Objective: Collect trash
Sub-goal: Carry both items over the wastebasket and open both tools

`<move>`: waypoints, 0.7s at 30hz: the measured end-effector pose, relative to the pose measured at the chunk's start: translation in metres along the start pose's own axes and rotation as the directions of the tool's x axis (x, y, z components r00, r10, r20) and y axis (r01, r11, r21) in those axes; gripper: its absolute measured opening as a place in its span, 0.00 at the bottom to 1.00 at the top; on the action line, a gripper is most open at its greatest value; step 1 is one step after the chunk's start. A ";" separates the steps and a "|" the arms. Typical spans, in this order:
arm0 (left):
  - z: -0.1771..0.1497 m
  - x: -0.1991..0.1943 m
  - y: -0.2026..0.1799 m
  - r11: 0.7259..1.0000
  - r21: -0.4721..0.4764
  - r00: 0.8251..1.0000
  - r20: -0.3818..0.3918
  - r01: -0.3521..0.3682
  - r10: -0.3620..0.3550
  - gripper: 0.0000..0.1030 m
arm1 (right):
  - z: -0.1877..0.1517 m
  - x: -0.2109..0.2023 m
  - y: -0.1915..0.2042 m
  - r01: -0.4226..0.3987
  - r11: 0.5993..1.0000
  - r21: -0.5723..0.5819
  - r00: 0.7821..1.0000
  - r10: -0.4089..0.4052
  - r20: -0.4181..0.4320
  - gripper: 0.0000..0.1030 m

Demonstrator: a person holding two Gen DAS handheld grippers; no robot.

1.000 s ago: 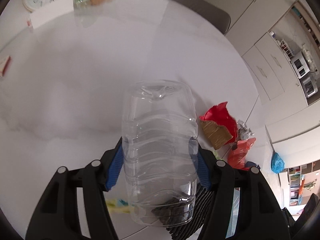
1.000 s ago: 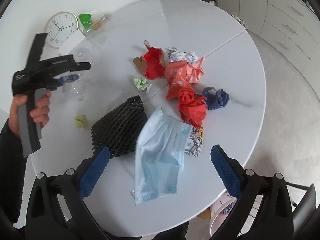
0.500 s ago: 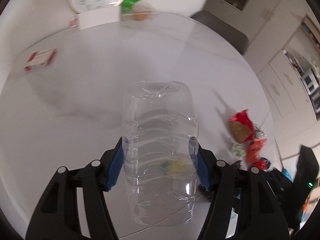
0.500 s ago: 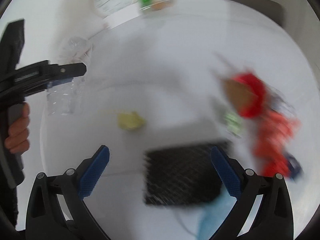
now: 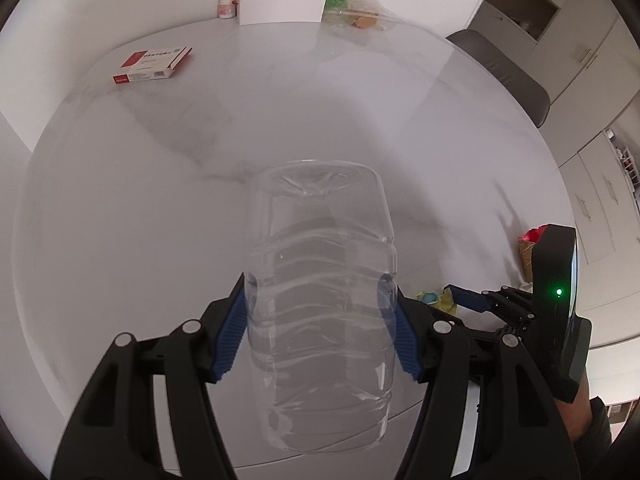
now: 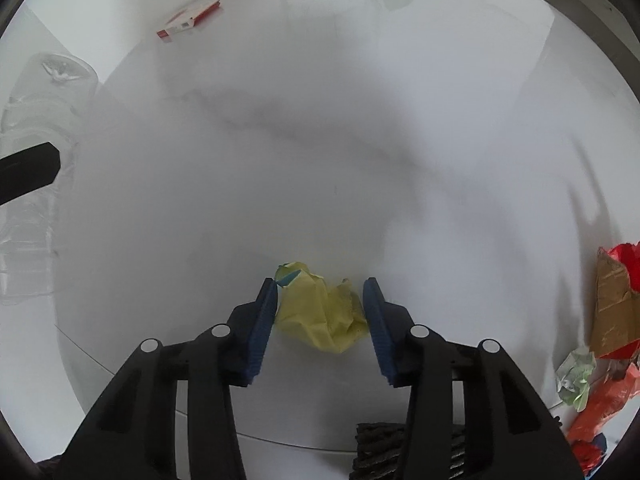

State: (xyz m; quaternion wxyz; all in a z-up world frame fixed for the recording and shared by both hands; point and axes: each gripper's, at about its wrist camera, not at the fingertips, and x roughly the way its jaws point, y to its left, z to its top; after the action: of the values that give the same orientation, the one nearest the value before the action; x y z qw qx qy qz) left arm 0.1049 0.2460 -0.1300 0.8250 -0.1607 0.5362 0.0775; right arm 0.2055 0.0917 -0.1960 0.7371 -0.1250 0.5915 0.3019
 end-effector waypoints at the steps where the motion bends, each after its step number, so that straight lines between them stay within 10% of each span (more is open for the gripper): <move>1: 0.001 -0.001 -0.002 1.000 0.006 1.000 0.003 0.001 -0.001 0.59 | 0.001 -0.003 -0.001 -0.004 1.000 0.003 1.000 0.004 0.006 0.39; 12: -0.027 -0.042 -0.093 0.958 0.259 0.991 0.017 0.123 -0.132 0.60 | -0.115 -0.151 -0.053 -0.022 0.974 0.224 0.978 -0.026 0.206 0.40; 21: -0.110 -0.069 -0.228 0.759 0.563 0.943 -0.143 0.328 -0.301 0.60 | -0.348 -0.217 -0.115 0.135 0.729 0.671 0.964 -0.255 0.082 0.43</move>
State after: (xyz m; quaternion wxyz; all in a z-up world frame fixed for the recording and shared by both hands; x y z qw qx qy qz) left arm 0.0505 -0.0021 -0.0665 0.8236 0.0084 0.5175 -0.2322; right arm -0.0287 -0.2517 -0.1038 0.8083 0.1076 0.5788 0.0037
